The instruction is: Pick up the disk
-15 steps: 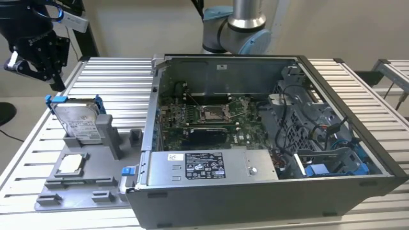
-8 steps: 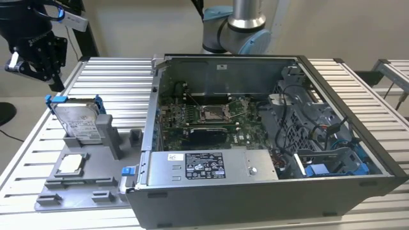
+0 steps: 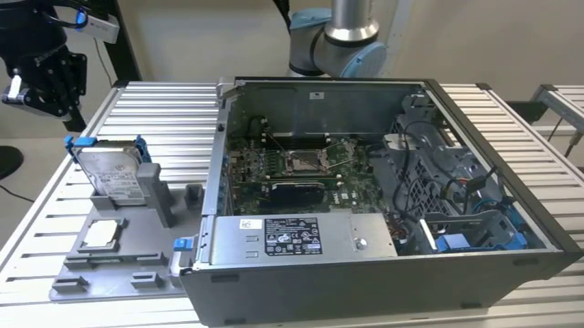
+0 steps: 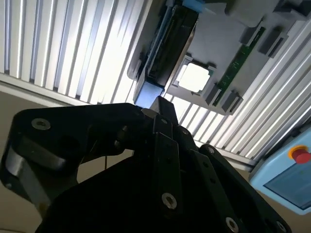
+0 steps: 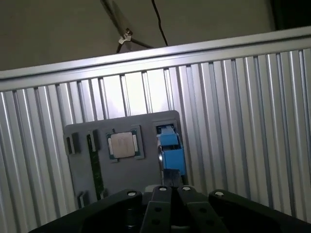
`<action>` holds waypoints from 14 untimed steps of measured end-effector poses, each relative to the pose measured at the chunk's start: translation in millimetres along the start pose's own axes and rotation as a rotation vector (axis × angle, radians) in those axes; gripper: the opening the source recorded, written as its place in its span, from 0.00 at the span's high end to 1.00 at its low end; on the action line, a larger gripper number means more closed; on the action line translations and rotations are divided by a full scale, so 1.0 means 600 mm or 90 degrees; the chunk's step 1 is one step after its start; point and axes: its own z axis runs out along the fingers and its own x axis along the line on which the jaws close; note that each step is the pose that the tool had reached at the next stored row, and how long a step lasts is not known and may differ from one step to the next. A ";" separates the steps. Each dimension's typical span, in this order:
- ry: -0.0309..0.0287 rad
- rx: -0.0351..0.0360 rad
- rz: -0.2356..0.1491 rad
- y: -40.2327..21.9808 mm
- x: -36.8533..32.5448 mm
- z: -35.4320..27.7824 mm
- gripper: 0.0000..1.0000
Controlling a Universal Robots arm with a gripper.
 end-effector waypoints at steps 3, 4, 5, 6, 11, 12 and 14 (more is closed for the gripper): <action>-0.0001 0.0005 -0.003 0.000 0.007 0.000 1.00; -0.0001 0.0005 -0.004 0.000 0.007 0.000 1.00; -0.0001 0.0005 -0.004 0.000 0.007 0.000 1.00; -0.0001 0.0005 -0.004 0.000 0.007 0.000 1.00; -0.0001 0.0005 -0.005 0.000 0.007 0.000 0.00; -0.0001 0.0005 -0.005 0.000 0.007 0.000 0.00; -0.0001 0.0005 -0.005 0.000 0.007 0.000 0.00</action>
